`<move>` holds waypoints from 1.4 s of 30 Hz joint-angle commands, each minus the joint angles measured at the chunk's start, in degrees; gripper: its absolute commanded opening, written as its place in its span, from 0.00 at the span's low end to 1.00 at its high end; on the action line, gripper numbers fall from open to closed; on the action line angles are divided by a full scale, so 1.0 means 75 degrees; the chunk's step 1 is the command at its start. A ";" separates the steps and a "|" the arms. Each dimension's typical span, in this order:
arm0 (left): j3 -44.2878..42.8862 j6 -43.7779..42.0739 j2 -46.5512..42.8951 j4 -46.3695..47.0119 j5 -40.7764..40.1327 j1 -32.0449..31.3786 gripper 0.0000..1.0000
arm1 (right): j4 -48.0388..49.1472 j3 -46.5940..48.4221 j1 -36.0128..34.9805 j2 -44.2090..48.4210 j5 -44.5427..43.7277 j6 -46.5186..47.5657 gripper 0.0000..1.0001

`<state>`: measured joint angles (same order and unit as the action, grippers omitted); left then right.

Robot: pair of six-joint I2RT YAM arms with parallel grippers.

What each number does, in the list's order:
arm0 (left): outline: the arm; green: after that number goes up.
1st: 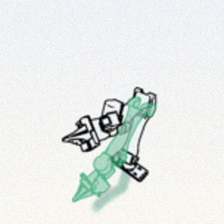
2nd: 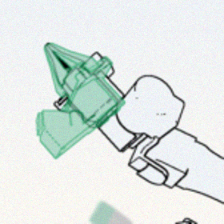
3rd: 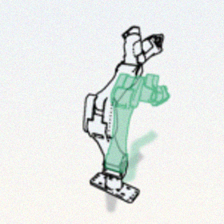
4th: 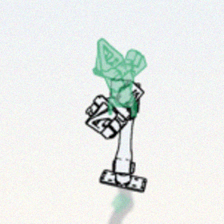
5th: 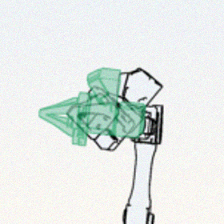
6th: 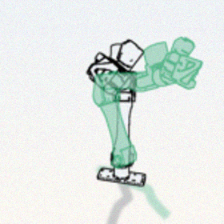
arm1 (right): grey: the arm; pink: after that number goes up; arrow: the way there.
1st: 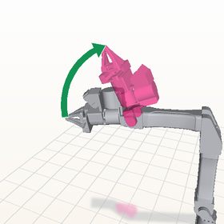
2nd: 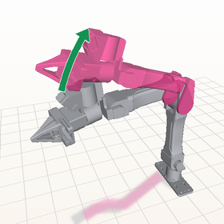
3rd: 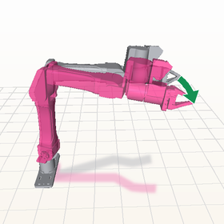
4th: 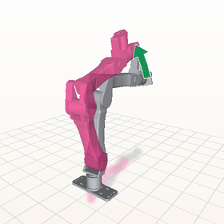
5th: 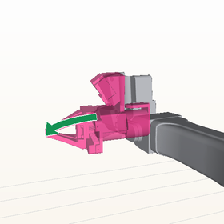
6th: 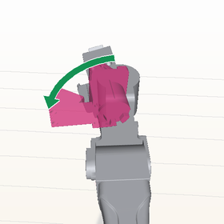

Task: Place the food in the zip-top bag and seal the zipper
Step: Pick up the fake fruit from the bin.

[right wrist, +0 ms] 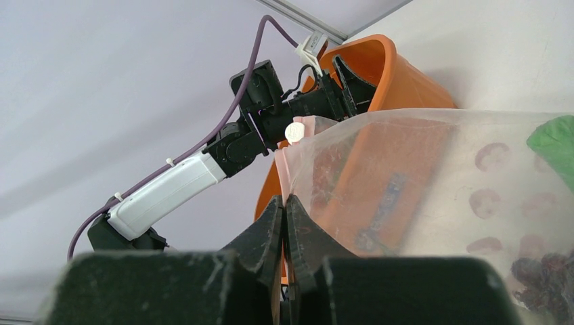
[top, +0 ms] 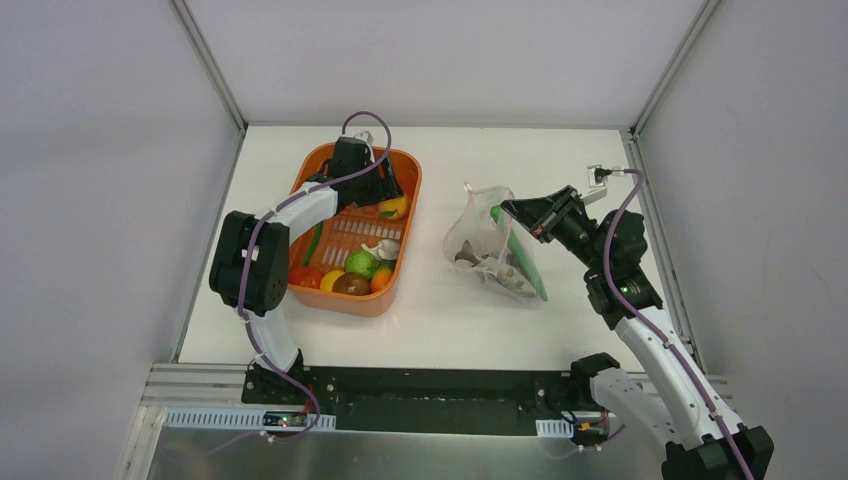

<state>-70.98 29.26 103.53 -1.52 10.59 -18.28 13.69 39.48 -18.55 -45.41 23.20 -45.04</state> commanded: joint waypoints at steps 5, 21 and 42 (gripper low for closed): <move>0.0648 0.0011 -0.0648 -0.0078 0.0265 -0.0024 0.31 | 0.0439 0.0087 0.0025 0.0133 -0.0010 -0.0144 0.05; 0.1454 -0.0129 -0.2418 -0.0137 -0.0240 -0.0029 0.04 | 0.0402 0.0147 0.0031 0.0063 -0.0092 -0.0094 0.05; 0.0530 -0.0423 -0.4962 0.0594 0.1261 -0.2393 0.04 | 0.0178 0.0331 0.0035 -0.0211 -0.0007 0.0124 0.05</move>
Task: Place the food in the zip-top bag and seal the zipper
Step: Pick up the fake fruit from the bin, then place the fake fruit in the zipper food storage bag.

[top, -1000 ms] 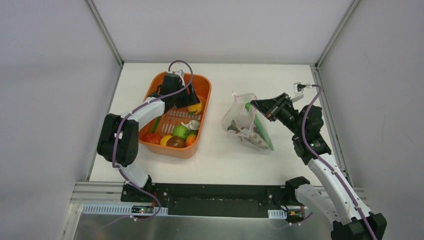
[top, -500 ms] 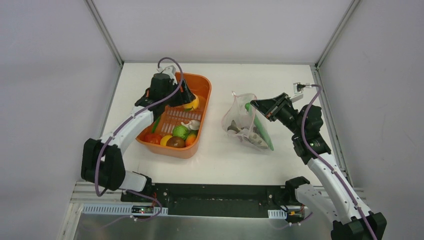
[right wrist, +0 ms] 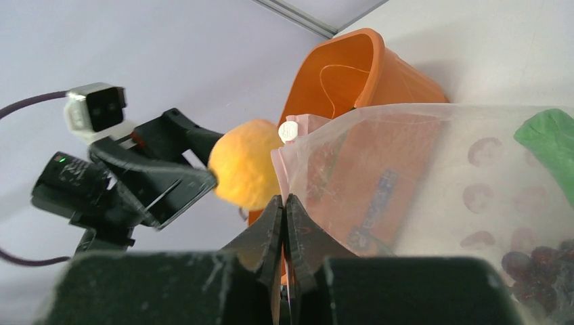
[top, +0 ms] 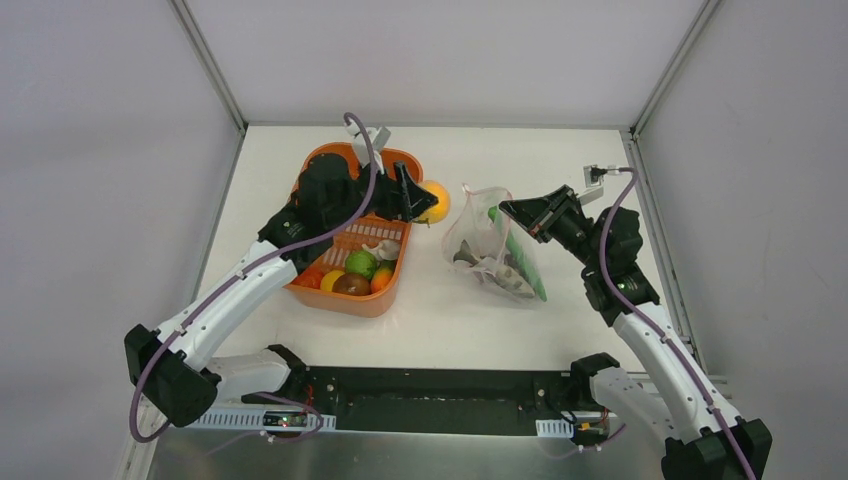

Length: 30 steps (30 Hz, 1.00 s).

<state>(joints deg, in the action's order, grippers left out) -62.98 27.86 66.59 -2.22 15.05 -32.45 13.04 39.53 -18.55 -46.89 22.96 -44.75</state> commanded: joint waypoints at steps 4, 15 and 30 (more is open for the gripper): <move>-0.0898 -0.0643 0.0176 0.0676 0.1021 -0.1079 0.04 | 0.0315 0.0302 0.0027 0.0023 0.0066 0.0038 0.05; -0.1520 -0.1135 0.1379 0.0602 0.1953 -0.1757 0.04 | 0.0277 0.0340 0.0027 0.0209 0.0046 0.0034 0.05; -0.2151 -0.1370 0.2189 -0.0335 0.0026 -0.1908 0.12 | 0.0318 0.0594 0.0030 0.0294 0.0676 -0.0750 0.05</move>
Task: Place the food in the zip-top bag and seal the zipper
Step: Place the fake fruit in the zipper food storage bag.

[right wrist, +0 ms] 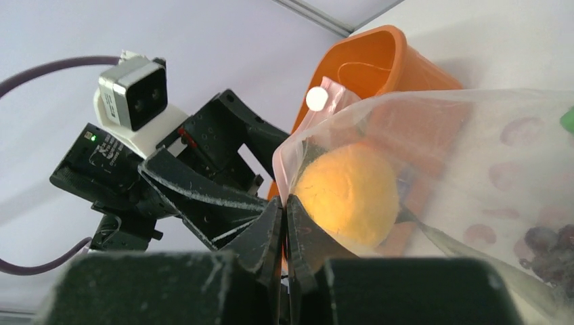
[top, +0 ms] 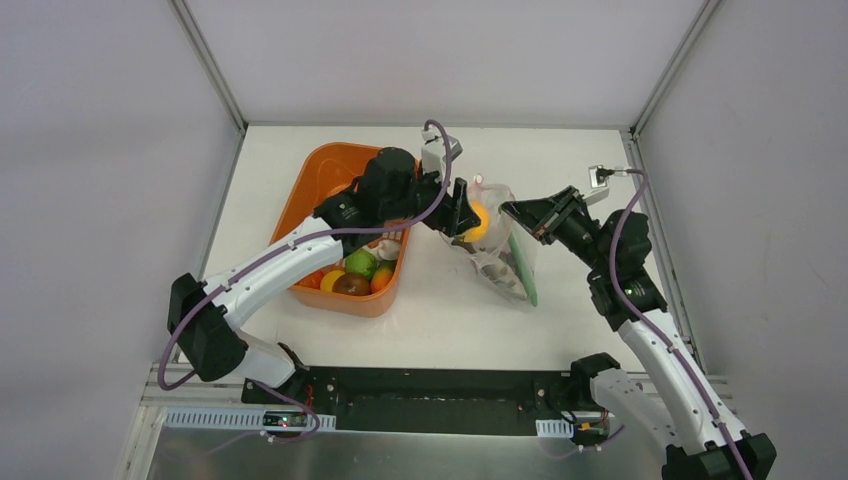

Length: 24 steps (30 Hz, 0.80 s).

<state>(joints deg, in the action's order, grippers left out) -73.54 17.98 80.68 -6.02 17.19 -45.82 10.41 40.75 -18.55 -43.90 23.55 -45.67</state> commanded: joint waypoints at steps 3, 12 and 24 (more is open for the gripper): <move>-0.0900 0.0053 0.0506 0.0337 -0.0145 -0.0213 0.17 | 0.0978 0.0320 0.0031 -0.0148 0.0746 -0.0895 0.05; -0.0619 0.0285 0.0721 0.0545 -0.0056 -0.0254 0.60 | 0.0968 0.0198 0.0025 0.0099 0.0368 -0.0770 0.06; -0.0371 0.0321 0.0395 0.0926 0.0243 -0.0253 0.85 | 0.0828 0.0110 0.0038 0.0214 0.0160 -0.0675 0.06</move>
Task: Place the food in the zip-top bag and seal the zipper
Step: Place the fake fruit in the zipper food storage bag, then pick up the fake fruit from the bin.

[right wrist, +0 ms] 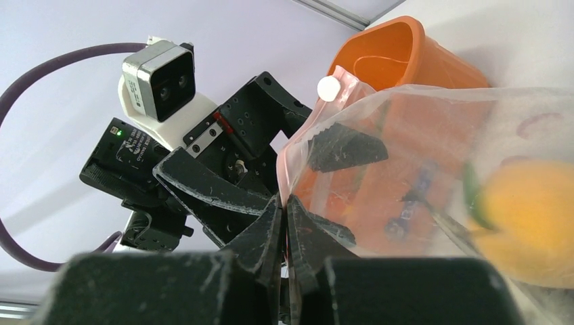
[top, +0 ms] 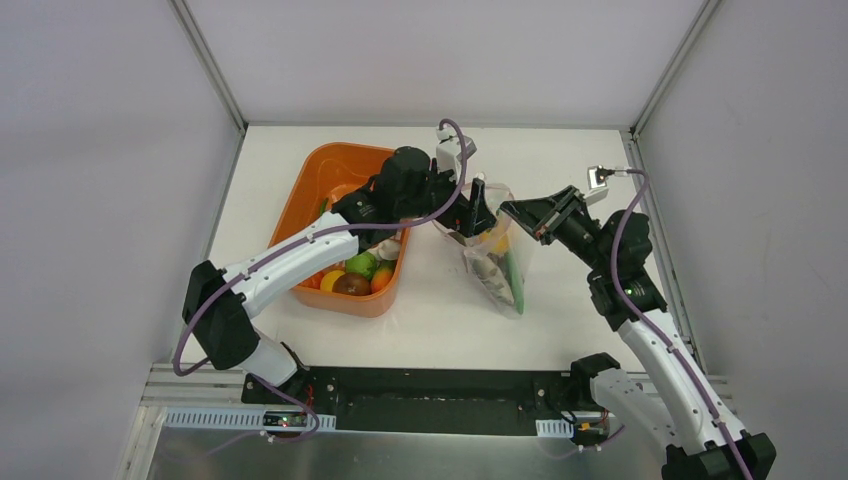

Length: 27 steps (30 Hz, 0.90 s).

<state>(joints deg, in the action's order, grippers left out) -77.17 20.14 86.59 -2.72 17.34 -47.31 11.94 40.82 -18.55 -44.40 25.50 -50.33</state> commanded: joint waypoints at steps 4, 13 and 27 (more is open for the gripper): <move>0.0223 -0.0038 -0.0620 0.0527 0.0175 -0.0055 0.86 | 0.0567 0.0079 0.0030 0.0340 -0.0153 -0.0012 0.07; 0.1384 -0.0531 -0.2096 0.1035 -0.0817 -0.0053 0.91 | 0.0474 0.0046 0.0031 0.0430 -0.0111 0.0374 0.08; 0.3311 -0.0750 -0.4508 -0.1071 -0.5190 0.0098 0.99 | 0.0052 0.0039 0.0029 0.0058 0.0416 0.2311 0.08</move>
<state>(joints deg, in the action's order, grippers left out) -55.37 13.50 54.83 -3.25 -10.44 -47.20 9.56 40.53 -18.55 -43.35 27.57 -37.74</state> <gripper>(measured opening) 0.989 0.080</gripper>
